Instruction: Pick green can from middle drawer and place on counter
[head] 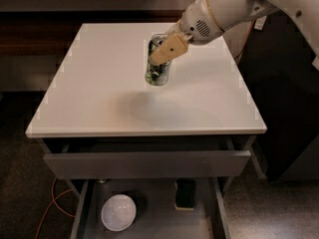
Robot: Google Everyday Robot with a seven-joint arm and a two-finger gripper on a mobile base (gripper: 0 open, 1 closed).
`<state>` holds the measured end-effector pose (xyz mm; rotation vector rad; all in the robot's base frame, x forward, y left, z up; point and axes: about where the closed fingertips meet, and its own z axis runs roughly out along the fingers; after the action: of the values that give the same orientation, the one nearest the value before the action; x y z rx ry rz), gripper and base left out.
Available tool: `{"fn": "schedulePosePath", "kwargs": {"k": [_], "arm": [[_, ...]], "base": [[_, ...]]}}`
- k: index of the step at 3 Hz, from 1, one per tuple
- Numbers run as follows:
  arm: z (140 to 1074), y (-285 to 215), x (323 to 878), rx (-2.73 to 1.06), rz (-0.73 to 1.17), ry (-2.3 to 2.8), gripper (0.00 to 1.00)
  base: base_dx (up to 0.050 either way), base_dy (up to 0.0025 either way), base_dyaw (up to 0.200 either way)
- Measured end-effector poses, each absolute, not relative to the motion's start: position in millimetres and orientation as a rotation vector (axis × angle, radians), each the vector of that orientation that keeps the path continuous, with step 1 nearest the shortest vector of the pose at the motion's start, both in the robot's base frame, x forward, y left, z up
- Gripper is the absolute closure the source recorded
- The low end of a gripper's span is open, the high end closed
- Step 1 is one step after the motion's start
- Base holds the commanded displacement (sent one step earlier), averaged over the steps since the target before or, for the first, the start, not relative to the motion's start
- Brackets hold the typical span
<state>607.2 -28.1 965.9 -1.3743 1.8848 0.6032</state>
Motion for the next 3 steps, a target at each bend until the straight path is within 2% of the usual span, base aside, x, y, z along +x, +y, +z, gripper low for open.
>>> {"fn": "schedulePosePath", "kwargs": {"k": [1,3], "arm": [[961,-26,613,-1.367,0.665,1.952,1.00],[932,-24,622,-1.404,0.646,2.083,1.00]], "base": [[0.000,0.00000,0.000],[0.000,0.00000,0.000]]}}
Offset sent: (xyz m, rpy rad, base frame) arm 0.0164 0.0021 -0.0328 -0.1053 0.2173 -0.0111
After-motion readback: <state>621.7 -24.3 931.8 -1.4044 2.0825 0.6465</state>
